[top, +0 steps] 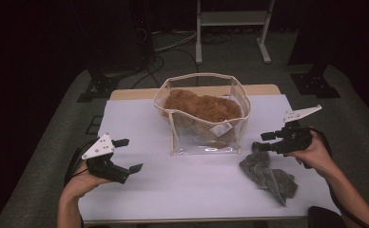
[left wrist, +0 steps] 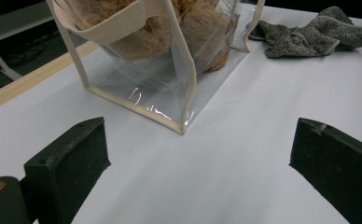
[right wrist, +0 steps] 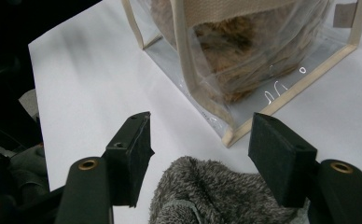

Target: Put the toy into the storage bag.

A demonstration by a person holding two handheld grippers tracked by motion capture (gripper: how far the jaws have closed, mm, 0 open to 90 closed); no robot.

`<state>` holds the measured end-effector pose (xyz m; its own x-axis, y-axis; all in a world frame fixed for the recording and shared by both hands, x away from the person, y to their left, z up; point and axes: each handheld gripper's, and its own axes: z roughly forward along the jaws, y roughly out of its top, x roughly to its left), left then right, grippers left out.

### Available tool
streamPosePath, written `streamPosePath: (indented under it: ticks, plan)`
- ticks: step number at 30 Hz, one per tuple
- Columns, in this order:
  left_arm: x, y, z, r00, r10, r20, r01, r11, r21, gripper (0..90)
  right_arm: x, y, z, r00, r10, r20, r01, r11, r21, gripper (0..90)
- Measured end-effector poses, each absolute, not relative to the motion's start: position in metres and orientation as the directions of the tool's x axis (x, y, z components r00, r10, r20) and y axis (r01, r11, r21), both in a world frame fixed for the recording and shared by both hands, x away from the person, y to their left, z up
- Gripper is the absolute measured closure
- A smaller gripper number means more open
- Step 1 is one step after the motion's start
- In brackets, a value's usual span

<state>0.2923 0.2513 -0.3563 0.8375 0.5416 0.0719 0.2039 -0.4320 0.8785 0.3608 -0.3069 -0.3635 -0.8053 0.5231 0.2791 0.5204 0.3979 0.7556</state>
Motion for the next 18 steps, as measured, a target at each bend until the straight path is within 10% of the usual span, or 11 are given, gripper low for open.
streamPosePath:
  ticks: [18]
  plan:
    - [0.293, 0.25, -0.357, 0.84, 0.538, 0.071, 0.205, -0.435, 0.877, 3.5, 0.351, -0.308, -0.386, -0.797, 0.521, 0.307, 0.542, 0.39, 0.744, 36.7]
